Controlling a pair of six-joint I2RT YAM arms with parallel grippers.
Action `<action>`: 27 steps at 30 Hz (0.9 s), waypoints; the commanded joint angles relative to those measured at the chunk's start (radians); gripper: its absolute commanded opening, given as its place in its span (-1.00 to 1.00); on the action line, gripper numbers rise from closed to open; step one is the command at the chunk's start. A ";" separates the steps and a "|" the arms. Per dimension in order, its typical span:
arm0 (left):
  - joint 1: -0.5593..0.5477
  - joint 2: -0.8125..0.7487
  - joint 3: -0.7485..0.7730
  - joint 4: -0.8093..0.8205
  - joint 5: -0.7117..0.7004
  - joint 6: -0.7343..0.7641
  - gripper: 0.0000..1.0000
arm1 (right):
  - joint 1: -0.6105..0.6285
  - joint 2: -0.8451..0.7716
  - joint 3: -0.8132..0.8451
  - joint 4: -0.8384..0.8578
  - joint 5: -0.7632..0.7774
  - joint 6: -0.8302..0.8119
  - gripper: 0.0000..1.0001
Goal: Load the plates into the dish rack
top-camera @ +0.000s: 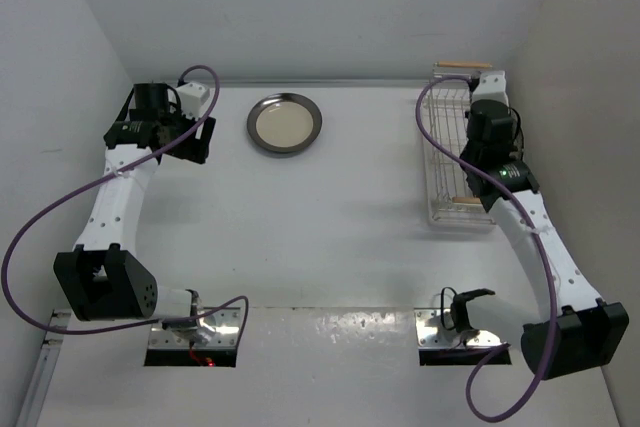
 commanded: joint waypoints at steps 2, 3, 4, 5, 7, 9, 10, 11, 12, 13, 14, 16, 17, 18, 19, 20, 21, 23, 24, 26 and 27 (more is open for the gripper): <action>0.012 -0.006 -0.006 0.018 -0.005 -0.016 0.60 | -0.077 -0.051 -0.049 0.051 -0.086 0.145 -1.00; 0.012 -0.006 -0.006 0.018 -0.005 -0.016 0.60 | -0.082 -0.052 -0.071 0.048 -0.118 0.159 -1.00; 0.012 -0.006 -0.006 0.018 -0.005 -0.016 0.60 | -0.095 -0.057 -0.095 0.042 -0.120 0.211 -1.00; 0.012 -0.006 -0.015 0.018 -0.014 -0.016 0.60 | -0.095 -0.060 -0.112 0.036 -0.119 0.220 -1.00; 0.012 -0.006 -0.015 0.018 -0.014 -0.016 0.60 | -0.108 -0.054 -0.129 0.016 -0.134 0.251 -1.00; 0.012 -0.006 -0.015 0.018 -0.014 -0.016 0.60 | -0.108 -0.045 -0.143 0.004 -0.143 0.282 -1.00; 0.012 -0.006 -0.015 0.027 -0.014 -0.016 0.60 | -0.111 -0.038 -0.151 -0.002 -0.149 0.290 -1.00; 0.012 -0.006 -0.015 0.027 -0.014 -0.016 0.60 | -0.111 -0.032 -0.152 -0.010 -0.148 0.306 -1.00; 0.012 0.003 -0.015 0.027 -0.014 -0.016 0.60 | -0.112 -0.029 -0.151 -0.016 -0.143 0.325 -1.00; 0.012 0.004 -0.015 0.027 -0.023 -0.016 0.60 | -0.111 -0.023 -0.149 -0.030 -0.137 0.332 -1.00; 0.012 0.004 -0.015 0.027 -0.023 -0.016 0.60 | -0.111 -0.022 -0.146 -0.036 -0.125 0.339 -1.00; 0.012 0.004 -0.015 0.027 -0.023 -0.016 0.60 | -0.114 -0.023 -0.140 -0.035 -0.119 0.348 -1.00; 0.012 0.004 -0.015 0.027 -0.023 -0.016 0.60 | -0.115 -0.020 -0.137 -0.036 -0.119 0.349 -1.00; 0.012 0.004 -0.015 0.027 -0.023 -0.016 0.60 | -0.111 -0.023 -0.132 -0.038 -0.120 0.346 -1.00; 0.012 0.004 -0.015 0.027 -0.023 -0.016 0.60 | -0.114 -0.025 -0.128 -0.032 -0.122 0.342 -1.00; 0.012 0.004 -0.015 0.027 -0.032 -0.016 0.60 | -0.115 -0.025 -0.122 -0.034 -0.126 0.340 -1.00; 0.012 0.004 -0.015 0.027 -0.032 -0.016 0.60 | -0.112 -0.022 -0.115 -0.035 -0.131 0.330 -1.00; 0.012 0.004 -0.015 0.027 -0.032 -0.016 0.60 | -0.115 -0.025 -0.109 -0.035 -0.136 0.323 -1.00; 0.012 0.004 -0.015 0.027 -0.032 -0.016 0.60 | -0.114 -0.029 -0.103 -0.031 -0.137 0.319 -1.00; 0.012 0.004 -0.015 0.027 -0.032 -0.016 0.60 | -0.114 -0.034 -0.096 -0.025 -0.137 0.303 -1.00; 0.012 0.004 -0.015 0.027 -0.032 -0.016 0.60 | -0.111 -0.041 -0.094 -0.022 -0.136 0.303 -1.00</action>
